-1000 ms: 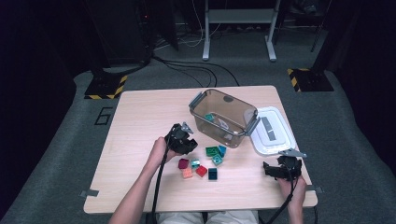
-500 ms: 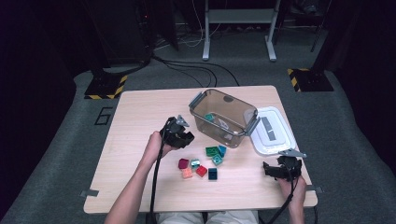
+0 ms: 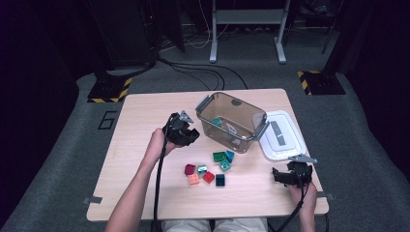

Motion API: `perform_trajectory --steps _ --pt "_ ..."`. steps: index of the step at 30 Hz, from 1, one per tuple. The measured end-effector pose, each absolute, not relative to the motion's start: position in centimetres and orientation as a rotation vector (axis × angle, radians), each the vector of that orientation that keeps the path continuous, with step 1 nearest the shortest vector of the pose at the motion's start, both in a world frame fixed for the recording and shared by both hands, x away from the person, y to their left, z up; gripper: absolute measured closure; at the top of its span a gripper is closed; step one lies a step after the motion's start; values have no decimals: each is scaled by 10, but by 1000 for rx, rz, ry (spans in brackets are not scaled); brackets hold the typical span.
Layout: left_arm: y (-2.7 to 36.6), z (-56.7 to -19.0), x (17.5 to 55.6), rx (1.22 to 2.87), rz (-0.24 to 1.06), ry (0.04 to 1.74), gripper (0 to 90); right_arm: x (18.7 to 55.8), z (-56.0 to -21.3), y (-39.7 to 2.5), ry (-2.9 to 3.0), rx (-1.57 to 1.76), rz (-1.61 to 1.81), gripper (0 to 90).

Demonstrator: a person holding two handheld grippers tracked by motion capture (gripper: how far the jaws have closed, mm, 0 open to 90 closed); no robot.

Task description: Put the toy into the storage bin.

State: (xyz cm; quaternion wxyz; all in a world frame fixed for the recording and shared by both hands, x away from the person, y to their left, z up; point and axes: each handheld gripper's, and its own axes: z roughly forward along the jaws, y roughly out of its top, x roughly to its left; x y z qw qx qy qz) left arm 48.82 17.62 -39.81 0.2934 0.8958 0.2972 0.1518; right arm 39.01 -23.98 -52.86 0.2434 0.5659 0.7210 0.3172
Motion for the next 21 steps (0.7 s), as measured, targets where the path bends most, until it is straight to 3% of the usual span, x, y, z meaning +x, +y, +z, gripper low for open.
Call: perform_trajectory --steps 21 --pt "173 -366 507 2341 415 792 587 390 -529 -240 1970 1546 866 71"
